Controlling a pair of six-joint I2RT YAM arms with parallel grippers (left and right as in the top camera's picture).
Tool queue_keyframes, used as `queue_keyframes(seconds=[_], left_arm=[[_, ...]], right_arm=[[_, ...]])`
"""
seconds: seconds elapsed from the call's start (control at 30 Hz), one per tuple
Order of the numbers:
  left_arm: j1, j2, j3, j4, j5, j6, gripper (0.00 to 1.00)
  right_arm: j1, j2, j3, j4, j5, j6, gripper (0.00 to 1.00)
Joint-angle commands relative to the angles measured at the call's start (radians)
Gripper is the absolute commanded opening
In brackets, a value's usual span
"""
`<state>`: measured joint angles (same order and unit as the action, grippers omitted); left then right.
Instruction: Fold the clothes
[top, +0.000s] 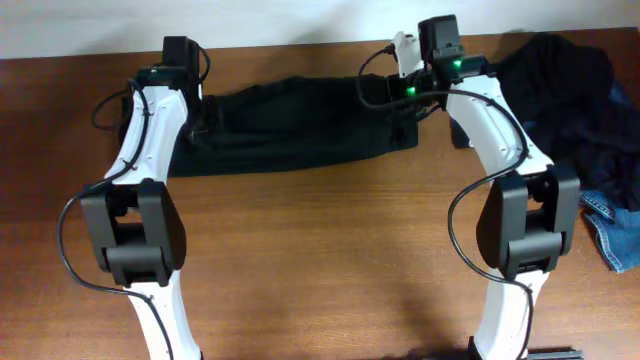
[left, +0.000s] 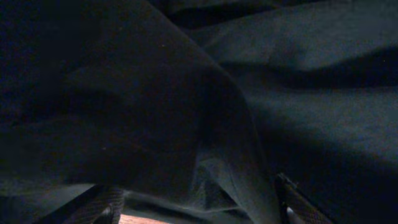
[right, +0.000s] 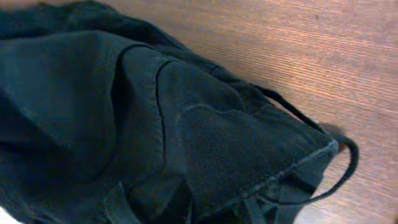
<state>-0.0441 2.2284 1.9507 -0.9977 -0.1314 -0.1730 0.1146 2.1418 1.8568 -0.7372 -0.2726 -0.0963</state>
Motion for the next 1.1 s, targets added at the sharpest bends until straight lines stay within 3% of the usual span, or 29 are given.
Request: queue_keyframes(seconds=[0.0,0.03,0.1,0.13,0.17,0.23,0.5,0.53,0.63,0.67,0.9,1.07], left_arm=[[-0.006,-0.001,0.025,-0.008,-0.005,0.010,0.76],[-0.006,-0.001,0.025,-0.009,-0.008,0.010,0.76],[-0.006,-0.001,0.025,-0.007,-0.008,0.029,0.76],[-0.006,-0.002,0.025,-0.006,-0.011,0.053,0.76],[-0.006,-0.003,0.025,-0.006,-0.036,0.069,0.76],[-0.006,-0.011,0.026,-0.006,-0.084,0.101,0.76],[-0.003,-0.078,0.129,0.013,-0.158,0.135,0.75],[0.002,-0.085,0.142,0.033,-0.159,0.145,0.71],[0.029,-0.088,0.155,0.109,-0.161,0.145,0.17],[0.036,-0.084,0.154,0.122,-0.160,0.145,0.03],[0.047,-0.021,0.131,0.197,-0.093,0.216,0.01],[0.047,0.079,0.131,0.201,-0.090,0.216,0.01]], right_arm=[[-0.010,0.041,-0.008,-0.007,0.115,-0.057,0.04],[-0.018,0.053,-0.008,-0.016,0.130,-0.057,0.05],[-0.038,0.069,-0.008,-0.034,0.147,-0.056,0.33],[-0.057,0.072,-0.008,-0.047,0.146,-0.054,0.67],[-0.080,0.073,-0.008,-0.064,0.141,-0.052,0.90],[-0.114,0.067,0.008,-0.102,0.101,-0.045,0.99],[-0.143,0.048,0.249,-0.320,-0.182,-0.046,0.99],[-0.124,0.048,0.266,-0.331,-0.185,-0.045,0.99],[-0.037,0.056,0.270,-0.325,-0.191,0.002,0.99],[-0.016,0.059,0.270,-0.323,-0.191,0.008,0.99],[0.156,0.106,0.269,-0.296,-0.179,0.027,1.00],[0.189,0.146,0.267,-0.300,-0.145,0.053,1.00]])
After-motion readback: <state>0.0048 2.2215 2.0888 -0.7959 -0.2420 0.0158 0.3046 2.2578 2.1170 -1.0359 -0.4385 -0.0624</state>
